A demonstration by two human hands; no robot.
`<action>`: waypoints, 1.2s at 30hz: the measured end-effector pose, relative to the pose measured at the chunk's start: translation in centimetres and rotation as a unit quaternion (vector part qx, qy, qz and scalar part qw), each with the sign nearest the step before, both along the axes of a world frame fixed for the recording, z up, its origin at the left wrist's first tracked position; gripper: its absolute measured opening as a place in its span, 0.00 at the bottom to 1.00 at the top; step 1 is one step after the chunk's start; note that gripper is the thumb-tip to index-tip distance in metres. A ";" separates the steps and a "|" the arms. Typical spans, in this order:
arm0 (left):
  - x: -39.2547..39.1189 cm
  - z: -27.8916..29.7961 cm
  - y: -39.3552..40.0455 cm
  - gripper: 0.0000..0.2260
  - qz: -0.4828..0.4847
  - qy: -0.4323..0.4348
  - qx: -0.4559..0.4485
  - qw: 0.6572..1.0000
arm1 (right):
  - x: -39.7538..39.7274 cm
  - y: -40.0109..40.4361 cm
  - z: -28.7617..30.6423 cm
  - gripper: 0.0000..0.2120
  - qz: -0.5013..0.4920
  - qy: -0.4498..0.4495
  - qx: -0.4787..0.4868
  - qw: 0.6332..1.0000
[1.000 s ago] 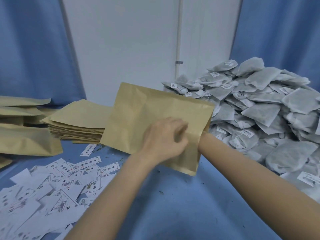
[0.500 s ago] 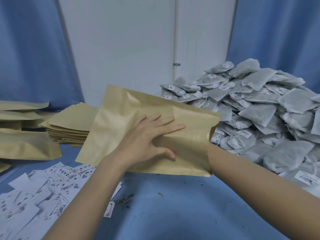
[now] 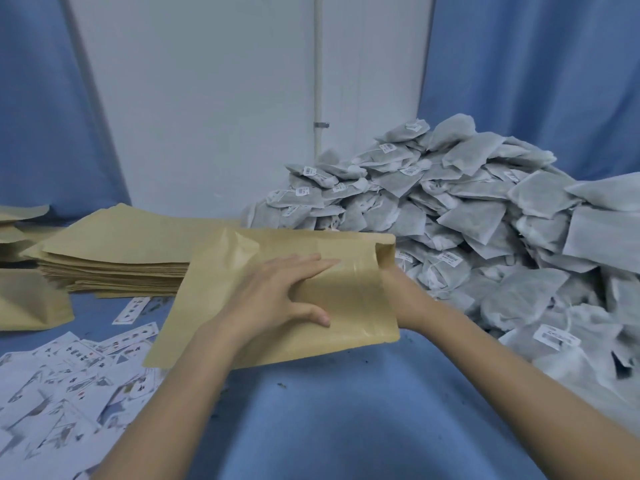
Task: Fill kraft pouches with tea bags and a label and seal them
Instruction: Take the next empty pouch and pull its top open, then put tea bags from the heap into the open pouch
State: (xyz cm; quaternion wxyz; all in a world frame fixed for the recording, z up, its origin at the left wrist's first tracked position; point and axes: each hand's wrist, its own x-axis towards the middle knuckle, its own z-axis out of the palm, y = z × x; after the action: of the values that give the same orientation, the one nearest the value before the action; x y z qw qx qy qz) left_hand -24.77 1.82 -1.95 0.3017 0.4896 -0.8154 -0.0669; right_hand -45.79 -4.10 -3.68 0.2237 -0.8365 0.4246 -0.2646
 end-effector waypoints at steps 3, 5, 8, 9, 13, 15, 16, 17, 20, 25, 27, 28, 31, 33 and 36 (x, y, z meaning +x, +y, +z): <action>-0.8 -1.5 -1.1 0.36 0.038 0.006 0.040 0.998 | -4.4 -0.9 -1.6 0.07 -0.117 -0.038 -0.096 0.988; -1.2 -2.4 -1.6 0.37 0.050 0.038 0.052 0.997 | -7.3 -2.0 -3.3 0.11 -0.194 0.042 -0.098 0.975; -1.6 -3.5 -2.3 0.38 0.059 0.061 0.061 0.994 | -8.6 -3.8 -5.5 0.23 -0.212 0.215 -0.090 0.949; -1.6 -3.8 -2.6 0.38 0.063 0.069 0.065 0.993 | -8.5 -4.2 -6.0 0.26 -0.216 0.252 -0.093 0.939; -1.5 -4.7 -3.6 0.37 0.065 0.100 0.078 0.990 | -8.2 -5.3 -6.9 0.20 -0.241 0.324 -0.126 0.906; -1.6 -5.0 -3.9 0.37 0.067 0.108 0.083 0.988 | -8.3 -5.4 -6.9 0.14 -0.263 0.240 -0.178 0.917; -1.6 -5.1 -4.1 0.37 0.069 0.113 0.083 0.988 | -8.4 -5.2 -6.7 0.13 -0.281 0.137 -0.187 0.931; -1.6 -5.1 -4.2 0.37 0.072 0.120 0.084 0.987 | -8.3 -4.9 -6.3 0.11 -0.303 0.005 -0.171 0.938; -1.8 -5.0 -4.5 0.37 0.083 0.134 0.090 0.983 | -7.5 -3.6 -4.4 0.10 -0.282 -0.323 0.010 0.904; -2.2 -4.9 -4.6 0.38 0.082 0.136 0.092 0.983 | -5.8 -3.4 -2.5 0.09 -0.238 -0.281 0.071 0.927; -2.3 -4.7 -4.3 0.38 0.072 0.138 0.098 0.983 | -4.9 -3.4 -2.2 0.08 -0.221 -0.182 0.020 0.958; -2.3 -4.6 -4.2 0.38 0.063 0.137 0.100 0.983 | -4.5 -3.0 -2.0 0.08 -0.192 -0.140 0.021 0.971; -2.4 -4.3 -3.7 0.37 0.005 0.134 0.124 0.983 | -3.5 -2.5 -1.6 0.07 -0.091 -0.055 0.021 0.994; -2.9 -4.1 -3.6 0.37 -0.028 0.139 0.133 0.981 | -2.2 -2.8 -1.5 0.09 -0.100 -0.015 0.002 0.995; -3.3 -3.7 -3.8 0.36 -0.030 0.151 0.122 0.981 | -1.8 -3.4 -2.9 0.14 -0.081 0.013 0.027 0.996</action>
State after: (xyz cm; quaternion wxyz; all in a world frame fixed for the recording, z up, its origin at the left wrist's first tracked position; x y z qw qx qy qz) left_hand -28.05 -1.94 -5.67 0.3576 0.4818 -0.7606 -0.2479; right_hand -47.56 -7.48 -6.63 0.2183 -0.7961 0.5010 -0.2600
